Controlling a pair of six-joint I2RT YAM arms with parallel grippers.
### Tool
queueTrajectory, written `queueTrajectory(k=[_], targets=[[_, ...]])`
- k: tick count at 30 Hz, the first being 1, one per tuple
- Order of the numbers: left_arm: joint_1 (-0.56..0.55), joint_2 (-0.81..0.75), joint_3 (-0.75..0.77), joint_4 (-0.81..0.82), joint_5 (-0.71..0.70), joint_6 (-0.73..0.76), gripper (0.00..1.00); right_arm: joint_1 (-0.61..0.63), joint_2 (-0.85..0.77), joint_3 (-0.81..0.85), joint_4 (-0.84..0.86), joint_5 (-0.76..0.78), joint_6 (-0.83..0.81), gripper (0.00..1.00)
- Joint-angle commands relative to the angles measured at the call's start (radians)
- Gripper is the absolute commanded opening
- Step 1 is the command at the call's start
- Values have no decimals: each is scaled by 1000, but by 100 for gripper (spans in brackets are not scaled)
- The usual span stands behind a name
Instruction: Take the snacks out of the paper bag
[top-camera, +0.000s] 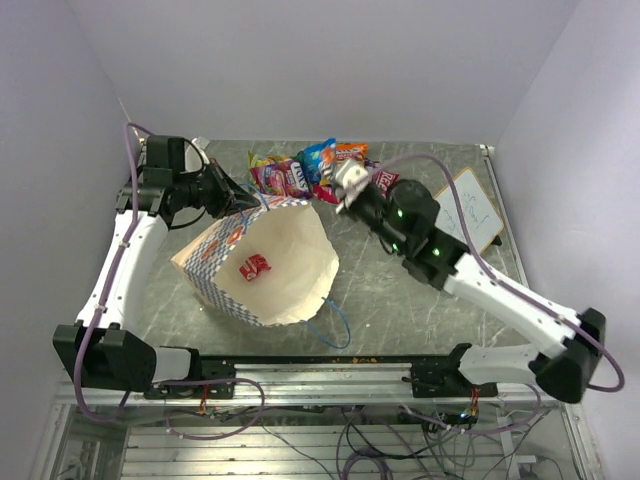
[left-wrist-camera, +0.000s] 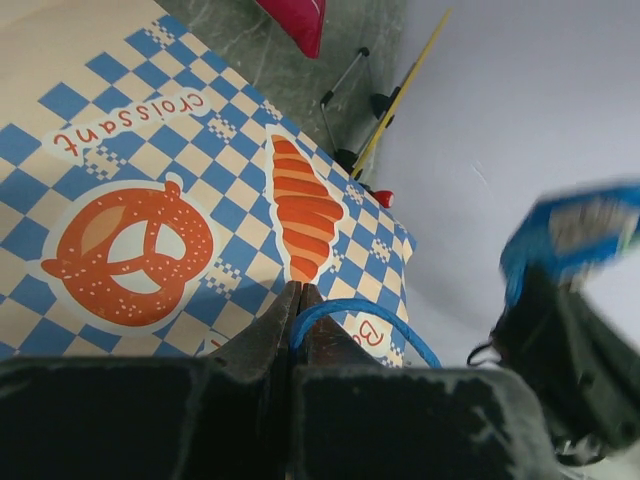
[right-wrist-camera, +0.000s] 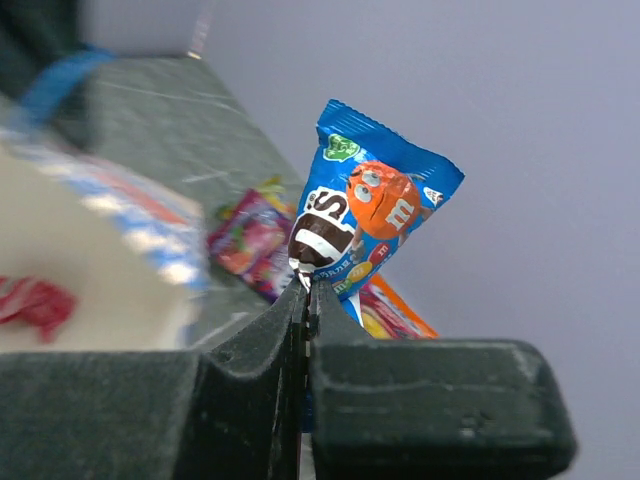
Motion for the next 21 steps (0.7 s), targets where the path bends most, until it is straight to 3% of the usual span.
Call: queueTrajectory(k=[1,9,21], targets=[[10,9,50,-59,-30,71,7,-182,171,89,157,2,94,0],[-21,11,6,-179,-33,168,7,-377,566,307,205,-62,189,0],[-272,95,-44,-201,-77,137,7,-402,982,562,261,-166,234,0]])
